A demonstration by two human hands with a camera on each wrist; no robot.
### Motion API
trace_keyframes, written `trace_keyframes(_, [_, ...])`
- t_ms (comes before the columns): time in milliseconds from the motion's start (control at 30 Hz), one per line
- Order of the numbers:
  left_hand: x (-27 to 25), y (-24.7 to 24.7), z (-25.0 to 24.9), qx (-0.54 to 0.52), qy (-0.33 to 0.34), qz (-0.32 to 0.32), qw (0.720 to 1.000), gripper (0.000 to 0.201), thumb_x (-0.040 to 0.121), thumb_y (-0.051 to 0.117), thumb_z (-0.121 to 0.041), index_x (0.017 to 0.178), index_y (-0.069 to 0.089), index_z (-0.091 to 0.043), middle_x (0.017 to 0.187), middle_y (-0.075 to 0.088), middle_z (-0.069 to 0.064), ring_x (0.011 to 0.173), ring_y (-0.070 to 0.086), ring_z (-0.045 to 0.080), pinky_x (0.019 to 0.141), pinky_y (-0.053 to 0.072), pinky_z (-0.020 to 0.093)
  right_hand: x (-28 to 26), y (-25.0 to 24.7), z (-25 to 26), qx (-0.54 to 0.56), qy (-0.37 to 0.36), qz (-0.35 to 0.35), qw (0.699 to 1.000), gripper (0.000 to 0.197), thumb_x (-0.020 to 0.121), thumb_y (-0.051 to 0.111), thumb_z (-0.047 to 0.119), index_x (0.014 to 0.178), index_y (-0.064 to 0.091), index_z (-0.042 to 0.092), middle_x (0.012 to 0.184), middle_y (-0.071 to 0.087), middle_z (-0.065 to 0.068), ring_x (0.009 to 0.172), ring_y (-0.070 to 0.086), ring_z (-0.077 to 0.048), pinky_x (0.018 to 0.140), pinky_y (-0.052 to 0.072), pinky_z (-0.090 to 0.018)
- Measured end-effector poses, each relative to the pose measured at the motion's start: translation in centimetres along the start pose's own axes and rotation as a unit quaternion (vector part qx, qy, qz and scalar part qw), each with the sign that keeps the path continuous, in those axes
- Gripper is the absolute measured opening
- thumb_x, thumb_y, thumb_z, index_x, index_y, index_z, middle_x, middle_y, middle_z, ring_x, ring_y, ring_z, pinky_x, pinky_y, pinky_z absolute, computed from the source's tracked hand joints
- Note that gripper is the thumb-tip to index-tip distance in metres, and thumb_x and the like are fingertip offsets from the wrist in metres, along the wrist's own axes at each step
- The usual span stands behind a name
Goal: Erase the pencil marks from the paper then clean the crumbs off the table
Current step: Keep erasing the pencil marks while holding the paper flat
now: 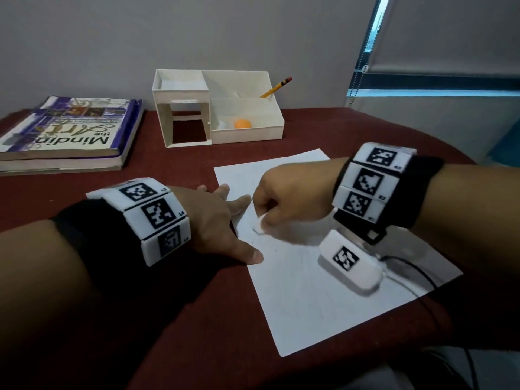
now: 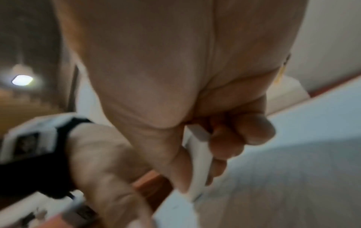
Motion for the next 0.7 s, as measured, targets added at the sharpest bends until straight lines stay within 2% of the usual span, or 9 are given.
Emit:
trace_keyframes(67, [-0.1, -0.1, -0.1, 0.003, -0.001, -0.002, 1.000, 0.115, 0.061, 0.038, -0.095, 0.148, -0.020, -0.046, 0.162, -0.019, -0.002, 0.150, -0.007, 0.032, 0.116, 0.013, 0.061, 0.7, -0.6, -1.4, -0.051, 0.038, -0.041, 0.997, 0.021, 0.094, 0.061, 0.034, 0.084, 0.069, 0.017, 0.075, 0.061, 0.005, 0.075, 0.059, -0.017, 0.061, 0.047, -0.028])
trace_keyframes(133, [-0.2, -0.2, -0.2, 0.007, -0.001, -0.004, 1.000, 0.114, 0.062, 0.037, -0.095, 0.148, -0.020, -0.047, 0.162, -0.019, -0.003, 0.150, -0.006, 0.032, 0.117, 0.013, 0.061, 0.8, -0.8, -1.7, -0.088, 0.048, -0.060, 0.993, 0.024, 0.096, 0.059, 0.035, 0.083, 0.067, 0.016, 0.072, 0.054, 0.007, 0.075, 0.056, -0.019, 0.058, 0.040, -0.028])
trace_keyframes(233, [-0.1, -0.1, -0.1, 0.010, 0.004, -0.006, 1.000, 0.114, 0.061, 0.038, -0.095, 0.147, -0.021, -0.049, 0.162, -0.019, -0.001, 0.150, -0.005, 0.033, 0.117, 0.013, 0.061, 0.0, 0.1, 0.0, -0.024, -0.007, -0.004, 1.000, 0.025, 0.095, 0.060, 0.037, 0.088, 0.069, 0.014, 0.079, 0.064, 0.003, 0.073, 0.058, -0.014, 0.062, 0.046, -0.029])
trace_keyframes(300, [0.0, -0.1, -0.1, 0.007, 0.004, -0.005, 1.000, 0.114, 0.061, 0.038, -0.095, 0.146, -0.022, -0.050, 0.162, -0.019, -0.001, 0.150, -0.006, 0.033, 0.117, 0.012, 0.060, 0.0, 0.2, 0.3, 0.002, -0.013, 0.007, 1.000, 0.026, 0.093, 0.062, 0.037, 0.089, 0.071, 0.013, 0.083, 0.069, -0.002, 0.073, 0.061, -0.017, 0.065, 0.051, -0.031])
trace_keyframes(433, [0.0, -0.2, -0.1, 0.010, 0.001, -0.003, 1.000, 0.116, 0.060, 0.038, -0.095, 0.148, -0.020, -0.047, 0.163, -0.019, -0.001, 0.150, -0.005, 0.033, 0.117, 0.013, 0.060, 0.9, -0.8, -1.7, -0.075, 0.054, -0.063, 0.994, 0.020, 0.094, 0.060, 0.029, 0.086, 0.069, 0.013, 0.082, 0.065, -0.001, 0.079, 0.061, -0.022, 0.061, 0.045, -0.029])
trace_keyframes(500, [0.0, -0.2, -0.2, 0.009, 0.005, 0.002, 1.000, 0.116, 0.059, 0.038, -0.095, 0.147, -0.021, -0.048, 0.162, -0.019, 0.000, 0.150, -0.005, 0.034, 0.118, 0.012, 0.059, 0.5, -0.3, -0.8, -0.050, 0.016, -0.042, 0.998, 0.020, 0.094, 0.060, 0.031, 0.087, 0.068, 0.015, 0.080, 0.063, 0.003, 0.078, 0.059, -0.018, 0.060, 0.044, -0.027])
trace_keyframes(567, [0.1, -0.3, -0.1, 0.008, 0.007, 0.005, 1.000, 0.115, 0.059, 0.039, -0.095, 0.146, -0.022, -0.050, 0.162, -0.019, 0.000, 0.150, -0.005, 0.034, 0.118, 0.012, 0.059, -0.2, 0.2, 0.4, 0.005, -0.020, 0.004, 1.000, 0.021, 0.094, 0.062, 0.036, 0.090, 0.071, 0.017, 0.083, 0.067, 0.003, 0.076, 0.061, -0.014, 0.065, 0.048, -0.027])
trace_keyframes(600, [0.1, -0.2, -0.1, 0.010, 0.006, 0.004, 1.000, 0.115, 0.059, 0.038, -0.095, 0.146, -0.022, -0.050, 0.162, -0.019, 0.000, 0.150, -0.005, 0.034, 0.118, 0.012, 0.059, -0.2, 0.2, 0.4, 0.018, -0.018, 0.006, 1.000, 0.021, 0.093, 0.063, 0.036, 0.091, 0.071, 0.017, 0.084, 0.068, 0.003, 0.076, 0.061, -0.013, 0.066, 0.049, -0.027])
trace_keyframes(700, [0.3, -0.2, -0.1, 0.015, 0.001, 0.003, 1.000, 0.118, 0.057, 0.037, -0.097, 0.147, -0.022, -0.047, 0.162, -0.020, -0.002, 0.150, -0.005, 0.033, 0.118, 0.012, 0.059, 0.5, -0.5, -1.3, -0.046, 0.046, -0.054, 0.996, 0.022, 0.095, 0.060, 0.033, 0.085, 0.068, 0.015, 0.079, 0.063, 0.002, 0.079, 0.060, -0.019, 0.056, 0.041, -0.025])
Point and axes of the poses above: each hand's wrist, its own x-axis towards the middle knuckle, its own y-axis out of the palm, z = x × y, the point moved 3 cm from there along x, towards the middle knuckle
